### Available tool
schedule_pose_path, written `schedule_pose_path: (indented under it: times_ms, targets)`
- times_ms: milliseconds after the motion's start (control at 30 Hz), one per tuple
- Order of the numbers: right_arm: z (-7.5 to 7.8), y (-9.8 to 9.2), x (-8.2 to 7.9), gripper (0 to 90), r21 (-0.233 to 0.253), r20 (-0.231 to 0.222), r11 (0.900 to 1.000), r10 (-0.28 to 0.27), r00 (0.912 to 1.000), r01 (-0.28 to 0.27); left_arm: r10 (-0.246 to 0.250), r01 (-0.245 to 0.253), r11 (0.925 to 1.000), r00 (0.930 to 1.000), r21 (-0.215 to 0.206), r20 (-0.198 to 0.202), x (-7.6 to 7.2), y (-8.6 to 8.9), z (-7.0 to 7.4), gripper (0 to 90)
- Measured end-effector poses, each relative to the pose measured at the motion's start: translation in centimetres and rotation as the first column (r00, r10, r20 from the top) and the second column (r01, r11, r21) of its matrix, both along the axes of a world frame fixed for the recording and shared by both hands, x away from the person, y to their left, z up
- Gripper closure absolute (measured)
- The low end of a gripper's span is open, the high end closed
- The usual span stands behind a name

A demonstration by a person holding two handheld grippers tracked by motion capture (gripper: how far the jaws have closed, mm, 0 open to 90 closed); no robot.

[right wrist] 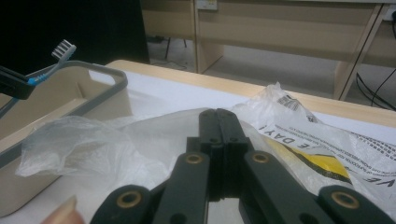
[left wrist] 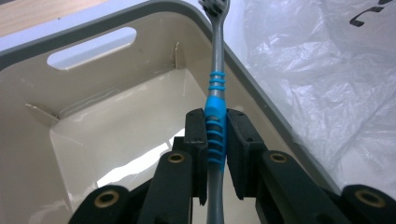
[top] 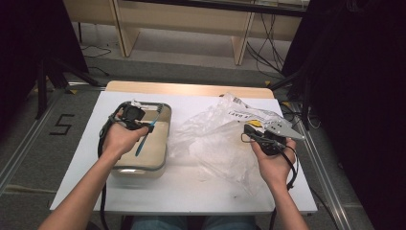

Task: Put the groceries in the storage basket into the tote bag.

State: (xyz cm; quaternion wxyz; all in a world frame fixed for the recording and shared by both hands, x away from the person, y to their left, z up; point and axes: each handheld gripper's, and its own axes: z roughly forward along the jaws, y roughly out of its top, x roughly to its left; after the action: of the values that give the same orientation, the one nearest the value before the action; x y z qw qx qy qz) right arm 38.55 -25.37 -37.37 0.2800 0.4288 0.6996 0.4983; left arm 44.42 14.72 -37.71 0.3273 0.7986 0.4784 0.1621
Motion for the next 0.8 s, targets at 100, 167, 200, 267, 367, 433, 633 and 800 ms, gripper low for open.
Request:
schedule_pose_path:
  times_ms: [100,167,200,267,367,433,633,800]
  targets:
    - [0.0,0.0,0.0,90.0,0.0,-0.001,1.0,0.001,1.0,-0.001,-0.014,0.014,0.9999,0.9999,-0.002,0.005,-0.2,-0.2,0.3,78.9]
    - [0.0,0.0,0.0,90.0,0.0,-0.001,1.0,0.001,1.0,-0.001,-0.017,0.017,0.9998,0.9998,-0.004,0.006,-0.3,-0.3,0.4,78.9]
    - [0.0,0.0,0.0,90.0,0.0,0.0,1.0,0.001,1.0,-0.001,-0.022,0.022,0.9997,0.9997,-0.011,0.011,-0.5,-0.6,0.6,78.9]
    - [0.0,0.0,0.0,90.0,0.0,0.0,1.0,0.0,1.0,0.0,-0.03,0.03,0.9995,0.9994,-0.012,0.017,-0.8,-0.8,0.7,78.9]
    - [0.0,0.0,0.0,90.0,0.0,0.001,1.0,0.0,1.0,0.0,-0.042,0.042,0.9991,0.9989,-0.01,0.02,-1.0,-1.1,0.9,78.9]
    - [0.0,0.0,0.0,90.0,0.0,0.0,1.0,0.001,1.0,-0.001,-0.043,0.043,0.9989,0.9988,-0.016,0.022,-1.0,-1.2,0.9,78.9]
    - [0.0,0.0,0.0,90.0,0.0,0.001,1.0,0.001,1.0,-0.001,-0.061,0.062,0.9979,0.9979,-0.021,0.022,-1.4,-1.7,1.1,78.9]
    - [0.0,0.1,0.0,90.0,-0.001,0.001,1.0,0.003,1.0,-0.003,-0.072,0.073,0.9971,0.9971,-0.022,0.024,-1.7,-2.1,1.1,78.9]
